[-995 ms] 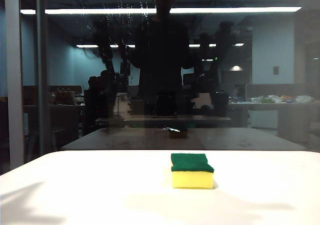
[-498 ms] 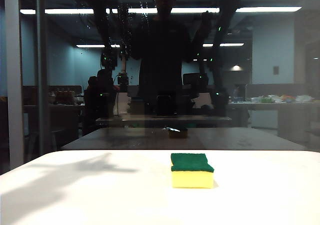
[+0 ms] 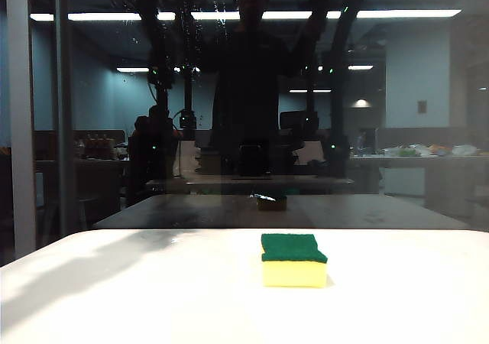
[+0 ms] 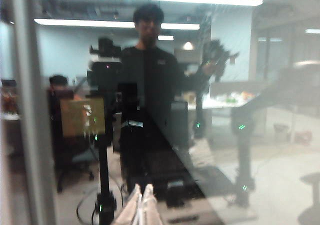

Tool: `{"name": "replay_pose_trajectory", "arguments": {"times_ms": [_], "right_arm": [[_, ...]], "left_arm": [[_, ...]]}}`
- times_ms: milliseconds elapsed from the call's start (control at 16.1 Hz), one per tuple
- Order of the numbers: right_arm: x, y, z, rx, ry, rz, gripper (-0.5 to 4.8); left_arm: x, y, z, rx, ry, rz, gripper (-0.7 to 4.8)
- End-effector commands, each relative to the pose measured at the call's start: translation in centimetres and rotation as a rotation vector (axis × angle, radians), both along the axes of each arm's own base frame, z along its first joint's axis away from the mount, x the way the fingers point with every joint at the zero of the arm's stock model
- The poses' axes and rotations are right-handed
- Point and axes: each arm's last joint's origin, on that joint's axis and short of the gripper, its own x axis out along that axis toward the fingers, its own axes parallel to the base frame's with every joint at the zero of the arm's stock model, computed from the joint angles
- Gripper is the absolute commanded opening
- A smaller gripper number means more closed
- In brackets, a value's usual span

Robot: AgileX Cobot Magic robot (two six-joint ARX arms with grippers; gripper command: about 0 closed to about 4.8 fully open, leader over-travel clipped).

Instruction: Reach upward to find where there is water on the glass, pick up the sponge from the table, dry the water, and finally place the sponge back on the table.

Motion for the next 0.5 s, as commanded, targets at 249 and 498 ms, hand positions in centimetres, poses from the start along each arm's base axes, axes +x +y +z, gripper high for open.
{"name": "replay_pose_trajectory", "arguments": {"times_ms": [249, 498], "right_arm": [[3.7, 0.4, -0.2, 0.035, 0.099, 0.141, 0.94], [2.8, 0.4, 0.9, 0.032, 0.042, 0.134, 0.53]], "left_arm": [[3.7, -0.4, -2.7, 0.022, 0.194, -0.018, -0.01], [2.6, -0.3, -1.0, 0.013, 0.085, -0.018, -0.02]]}}
